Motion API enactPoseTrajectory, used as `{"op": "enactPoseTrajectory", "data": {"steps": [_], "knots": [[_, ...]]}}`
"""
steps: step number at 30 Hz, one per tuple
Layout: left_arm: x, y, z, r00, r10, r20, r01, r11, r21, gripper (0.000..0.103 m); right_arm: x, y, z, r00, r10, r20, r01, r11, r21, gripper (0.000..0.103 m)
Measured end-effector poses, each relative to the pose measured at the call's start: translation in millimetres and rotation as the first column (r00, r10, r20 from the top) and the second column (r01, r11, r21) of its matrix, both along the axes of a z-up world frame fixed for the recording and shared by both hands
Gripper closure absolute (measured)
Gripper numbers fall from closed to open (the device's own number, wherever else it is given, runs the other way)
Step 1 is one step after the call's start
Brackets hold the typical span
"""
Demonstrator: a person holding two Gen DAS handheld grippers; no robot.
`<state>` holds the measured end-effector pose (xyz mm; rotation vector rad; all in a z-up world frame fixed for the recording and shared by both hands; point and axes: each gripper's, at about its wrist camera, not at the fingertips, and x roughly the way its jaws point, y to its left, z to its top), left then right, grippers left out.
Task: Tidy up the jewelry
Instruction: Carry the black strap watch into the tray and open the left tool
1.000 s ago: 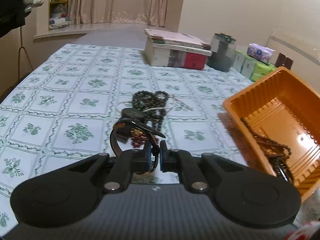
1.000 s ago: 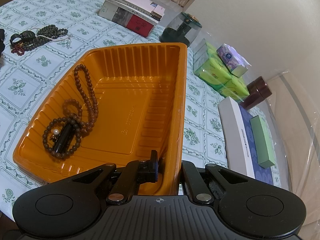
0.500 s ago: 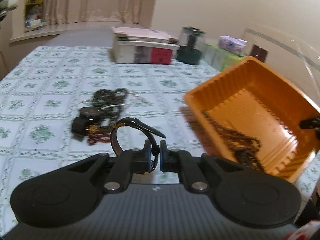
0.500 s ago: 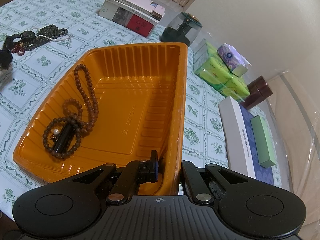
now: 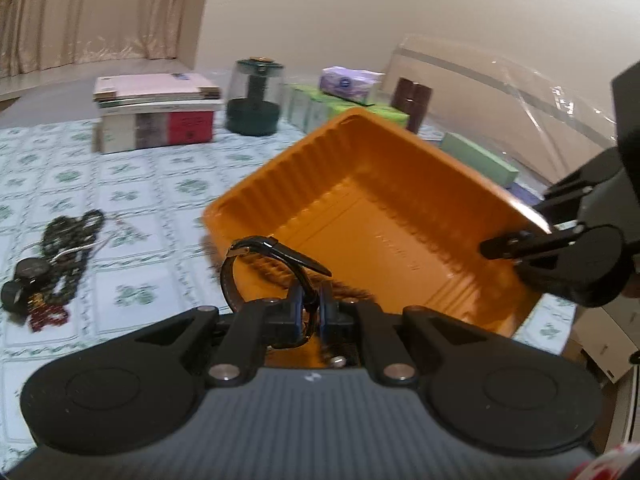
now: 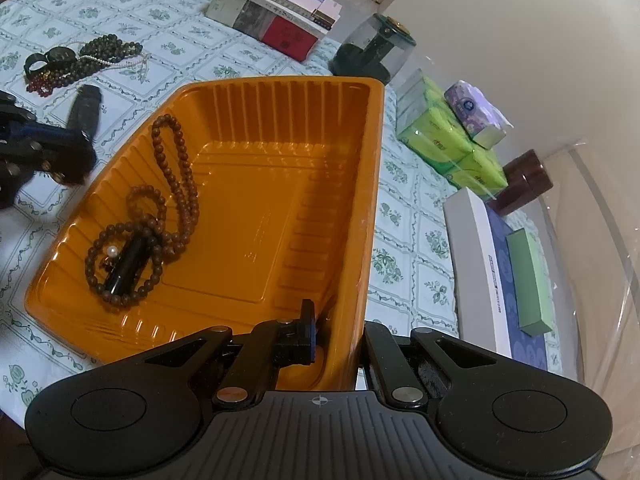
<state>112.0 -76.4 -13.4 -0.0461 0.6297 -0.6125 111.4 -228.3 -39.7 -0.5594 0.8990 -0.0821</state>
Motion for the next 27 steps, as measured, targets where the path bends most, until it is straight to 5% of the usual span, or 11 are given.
{"op": "enactPoseTrajectory", "data": {"steps": [17,20,27], "knots": [[-6.4,-44.9,-3.4,0.990,-0.142,-0.021,0.142,0.990,-0.010,0.095,-1.4,-0.9,-0.2,1.000,-0.003,0.010,0.003,1.000,0.009,0.098],[-10.1,-46.5,-5.7,0.988,-0.156,-0.022,0.156,0.988,-0.001,0.084,-1.5,-1.3,-0.3,1.000,-0.004,0.012,0.004,1.000,0.011,0.098],[-19.9,-19.6,-3.6,0.994,-0.106,-0.015,0.106,0.994,-0.012,0.079,-2.1,-1.9,-1.2,1.000,-0.008,0.013,0.008,1.000,0.015,0.098]]}}
